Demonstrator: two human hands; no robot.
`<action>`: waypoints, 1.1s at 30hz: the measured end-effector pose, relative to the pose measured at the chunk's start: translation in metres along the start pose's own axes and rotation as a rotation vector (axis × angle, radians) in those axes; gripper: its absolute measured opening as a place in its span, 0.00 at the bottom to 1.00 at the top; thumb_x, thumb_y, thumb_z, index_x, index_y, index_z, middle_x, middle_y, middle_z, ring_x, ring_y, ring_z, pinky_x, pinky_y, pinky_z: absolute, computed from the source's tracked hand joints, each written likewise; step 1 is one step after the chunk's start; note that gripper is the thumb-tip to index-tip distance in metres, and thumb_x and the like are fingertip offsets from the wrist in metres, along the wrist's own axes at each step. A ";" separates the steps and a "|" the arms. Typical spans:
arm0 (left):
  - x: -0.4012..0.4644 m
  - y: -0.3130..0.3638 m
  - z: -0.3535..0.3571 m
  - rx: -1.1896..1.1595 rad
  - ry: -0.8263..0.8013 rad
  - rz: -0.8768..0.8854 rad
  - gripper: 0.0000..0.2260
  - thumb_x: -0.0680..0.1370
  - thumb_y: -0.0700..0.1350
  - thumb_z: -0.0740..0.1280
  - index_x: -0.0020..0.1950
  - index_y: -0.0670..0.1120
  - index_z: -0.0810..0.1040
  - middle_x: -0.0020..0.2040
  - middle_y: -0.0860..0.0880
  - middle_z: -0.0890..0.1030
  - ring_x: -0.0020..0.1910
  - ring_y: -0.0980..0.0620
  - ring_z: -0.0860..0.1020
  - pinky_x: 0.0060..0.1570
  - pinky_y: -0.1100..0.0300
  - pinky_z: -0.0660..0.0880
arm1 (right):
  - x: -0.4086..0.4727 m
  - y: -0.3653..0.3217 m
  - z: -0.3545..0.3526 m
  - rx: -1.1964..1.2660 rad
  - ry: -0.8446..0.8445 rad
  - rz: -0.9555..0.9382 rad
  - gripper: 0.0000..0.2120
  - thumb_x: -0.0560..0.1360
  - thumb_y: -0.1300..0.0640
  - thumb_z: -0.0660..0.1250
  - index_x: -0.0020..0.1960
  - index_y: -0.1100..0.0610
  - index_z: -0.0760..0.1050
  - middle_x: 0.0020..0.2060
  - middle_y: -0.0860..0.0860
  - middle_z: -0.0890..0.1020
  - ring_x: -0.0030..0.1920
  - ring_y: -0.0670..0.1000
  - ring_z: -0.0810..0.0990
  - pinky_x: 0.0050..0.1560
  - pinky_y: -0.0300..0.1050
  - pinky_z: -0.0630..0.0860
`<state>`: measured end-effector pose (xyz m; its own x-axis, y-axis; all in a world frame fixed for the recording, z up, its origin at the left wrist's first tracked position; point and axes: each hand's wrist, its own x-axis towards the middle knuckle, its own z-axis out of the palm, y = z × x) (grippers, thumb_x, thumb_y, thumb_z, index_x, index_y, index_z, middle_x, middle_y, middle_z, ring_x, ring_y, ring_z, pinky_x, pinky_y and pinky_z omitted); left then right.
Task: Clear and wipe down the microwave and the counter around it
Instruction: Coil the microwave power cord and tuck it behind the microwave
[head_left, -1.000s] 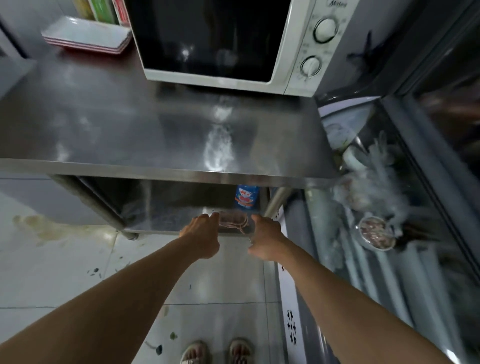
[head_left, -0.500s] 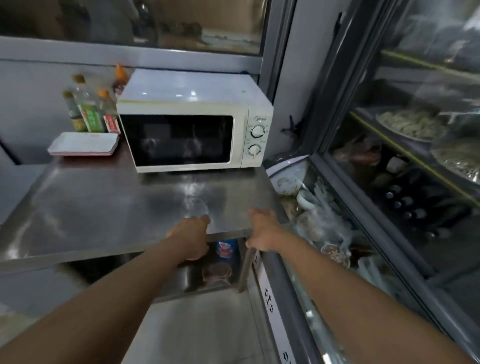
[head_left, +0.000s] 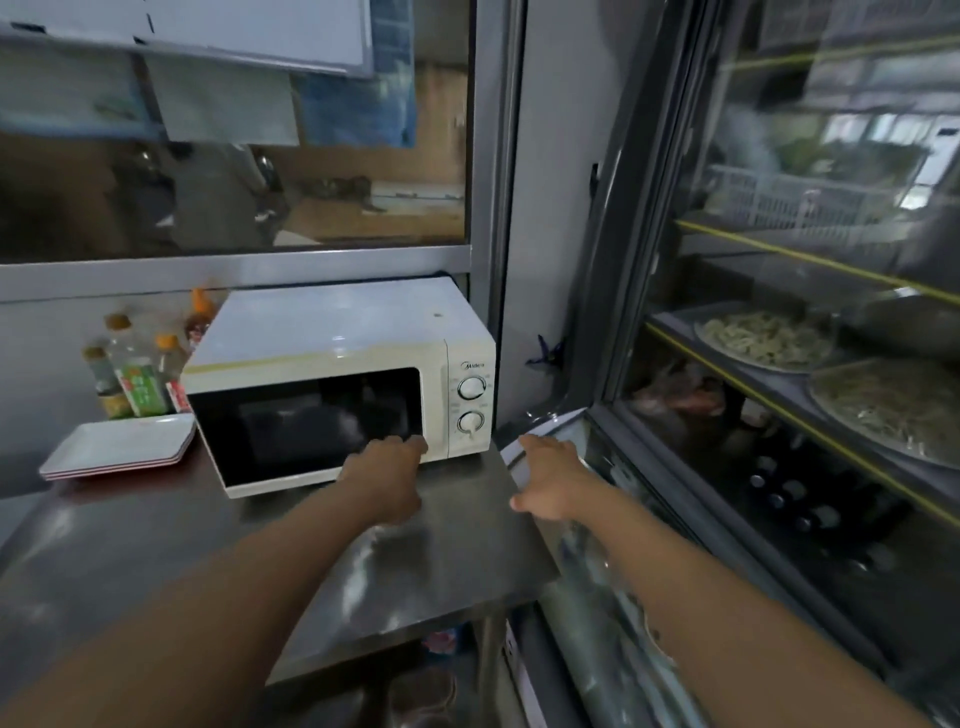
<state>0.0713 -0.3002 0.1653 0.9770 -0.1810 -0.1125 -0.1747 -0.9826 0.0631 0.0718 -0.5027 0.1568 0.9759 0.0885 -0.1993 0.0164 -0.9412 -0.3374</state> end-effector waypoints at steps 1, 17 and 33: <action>0.011 0.004 -0.006 0.007 0.006 0.000 0.27 0.73 0.47 0.68 0.70 0.49 0.63 0.65 0.45 0.70 0.65 0.44 0.69 0.62 0.49 0.70 | 0.010 0.004 -0.007 -0.002 -0.003 0.000 0.41 0.71 0.52 0.71 0.76 0.56 0.51 0.74 0.54 0.59 0.74 0.58 0.54 0.71 0.53 0.61; 0.170 0.033 -0.073 0.097 0.134 -0.041 0.26 0.76 0.49 0.65 0.72 0.49 0.61 0.67 0.46 0.69 0.66 0.45 0.67 0.62 0.49 0.65 | 0.176 0.039 -0.081 0.086 -0.024 -0.132 0.41 0.73 0.54 0.69 0.77 0.55 0.48 0.75 0.54 0.57 0.75 0.57 0.53 0.72 0.52 0.57; 0.307 0.001 -0.093 0.069 0.187 0.120 0.23 0.77 0.51 0.62 0.71 0.48 0.63 0.69 0.46 0.69 0.68 0.45 0.67 0.63 0.49 0.65 | 0.299 0.041 -0.088 0.230 0.057 -0.005 0.34 0.76 0.55 0.64 0.76 0.54 0.50 0.73 0.56 0.61 0.73 0.59 0.57 0.70 0.53 0.60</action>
<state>0.3819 -0.3529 0.2231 0.9533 -0.2917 0.0779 -0.2923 -0.9563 -0.0039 0.3831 -0.5435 0.1639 0.9868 0.0682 -0.1466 -0.0222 -0.8412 -0.5403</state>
